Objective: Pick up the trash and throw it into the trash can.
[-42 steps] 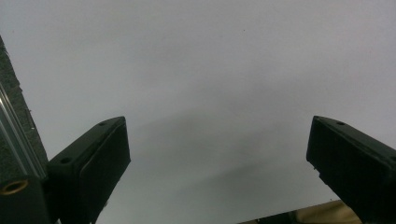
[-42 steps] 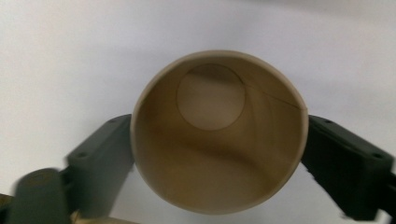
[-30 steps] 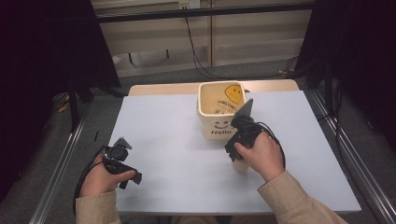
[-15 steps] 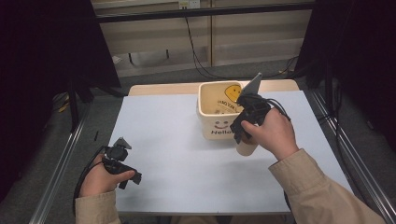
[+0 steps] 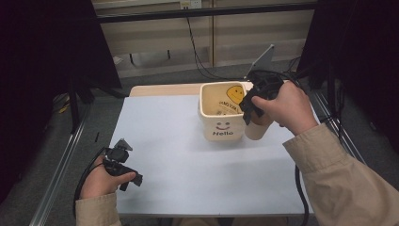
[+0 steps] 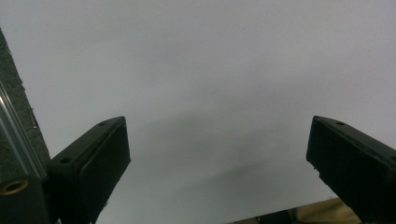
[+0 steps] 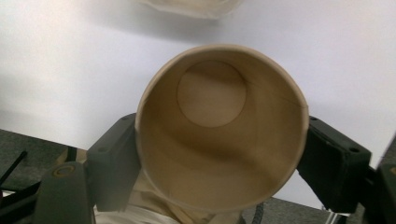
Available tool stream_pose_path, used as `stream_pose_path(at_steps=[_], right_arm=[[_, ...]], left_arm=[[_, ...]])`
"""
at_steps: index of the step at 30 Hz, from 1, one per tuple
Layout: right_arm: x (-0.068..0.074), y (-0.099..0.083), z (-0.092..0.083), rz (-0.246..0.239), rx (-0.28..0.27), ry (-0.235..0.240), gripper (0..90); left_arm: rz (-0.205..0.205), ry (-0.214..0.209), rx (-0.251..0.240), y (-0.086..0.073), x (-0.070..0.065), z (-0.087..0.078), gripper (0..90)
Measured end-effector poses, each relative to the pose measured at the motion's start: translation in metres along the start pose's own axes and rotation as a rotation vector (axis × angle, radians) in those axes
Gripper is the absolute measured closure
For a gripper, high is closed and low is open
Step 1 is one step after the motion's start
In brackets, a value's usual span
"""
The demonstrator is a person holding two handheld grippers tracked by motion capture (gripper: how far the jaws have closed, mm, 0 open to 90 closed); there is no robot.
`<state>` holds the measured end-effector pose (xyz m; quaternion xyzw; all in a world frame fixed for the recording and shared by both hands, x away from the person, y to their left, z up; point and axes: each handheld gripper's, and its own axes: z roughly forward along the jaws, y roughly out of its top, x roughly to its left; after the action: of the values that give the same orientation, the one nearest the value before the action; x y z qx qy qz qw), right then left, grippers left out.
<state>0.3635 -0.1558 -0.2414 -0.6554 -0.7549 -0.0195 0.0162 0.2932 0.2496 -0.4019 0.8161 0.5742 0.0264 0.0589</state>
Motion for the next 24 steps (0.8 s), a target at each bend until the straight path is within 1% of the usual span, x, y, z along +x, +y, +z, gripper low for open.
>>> stream_pose_path(at_steps=[2, 3, 4, 5, 6, 7, 8, 11, 12, 13, 14, 17, 18, 21, 22, 24], right_arm=[[0.000, 0.001, -0.003, -0.005, 0.007, -0.009, 21.4], [-0.001, 0.003, -0.010, -0.006, -0.001, 0.004, 21.4], [-0.001, 0.003, -0.010, -0.006, -0.001, 0.004, 21.4], [-0.001, 0.004, -0.015, -0.010, 0.008, -0.002, 21.4], [-0.001, 0.007, -0.024, -0.007, 0.009, -0.005, 21.4], [-0.001, 0.008, -0.027, -0.010, 0.001, -0.006, 21.4], [-0.001, 0.009, -0.031, -0.008, 0.009, -0.015, 21.4], [-0.001, 0.013, -0.042, -0.004, 0.002, -0.005, 21.4], [0.000, 0.014, -0.046, -0.011, -0.001, -0.017, 21.4], [0.000, 0.014, -0.046, -0.011, -0.001, -0.017, 21.4], [0.001, 0.018, -0.052, -0.005, 0.000, -0.014, 21.4], [0.003, 0.023, -0.057, -0.009, 0.004, -0.021, 21.4], [0.004, 0.025, -0.059, -0.008, 0.006, -0.023, 21.5], [0.006, 0.029, -0.063, -0.012, 0.008, -0.015, 21.4], [0.008, 0.032, -0.066, -0.014, 0.006, -0.021, 21.5], [0.008, 0.034, -0.067, -0.012, 0.007, -0.023, 21.5]], left_arm=[[-0.005, 0.008, -0.002, 0.000, 0.000, 0.000, 6.0], [-0.005, 0.005, 0.001, 0.000, 0.000, 0.000, 6.0], [-0.005, 0.005, 0.001, 0.000, 0.000, 0.000, 6.0], [-0.009, 0.001, 0.002, 0.000, 0.000, -0.001, 6.0], [-0.008, 0.000, 0.002, 0.000, 0.000, -0.001, 6.0], [-0.008, -0.002, 0.006, 0.000, 0.000, -0.001, 6.0], [-0.015, 0.000, -0.009, -0.001, 0.000, 0.000, 6.0], [-0.012, -0.001, -0.008, -0.001, 0.001, 0.000, 6.0], [-0.013, -0.001, -0.008, -0.001, 0.001, 0.000, 6.0], [-0.013, -0.001, -0.008, -0.001, 0.001, 0.000, 6.0], [0.008, 0.005, -0.003, -0.001, 0.003, -0.001, 6.0], [0.002, 0.007, -0.004, -0.001, 0.003, 0.000, 6.0], [-0.007, 0.001, -0.004, -0.001, 0.002, 0.000, 6.0], [-0.003, 0.000, -0.001, -0.001, 0.003, 0.000, 6.0], [-0.004, -0.002, 0.000, -0.002, 0.003, 0.000, 6.0], [-0.004, -0.001, -0.002, -0.002, 0.003, 0.000, 6.0]])
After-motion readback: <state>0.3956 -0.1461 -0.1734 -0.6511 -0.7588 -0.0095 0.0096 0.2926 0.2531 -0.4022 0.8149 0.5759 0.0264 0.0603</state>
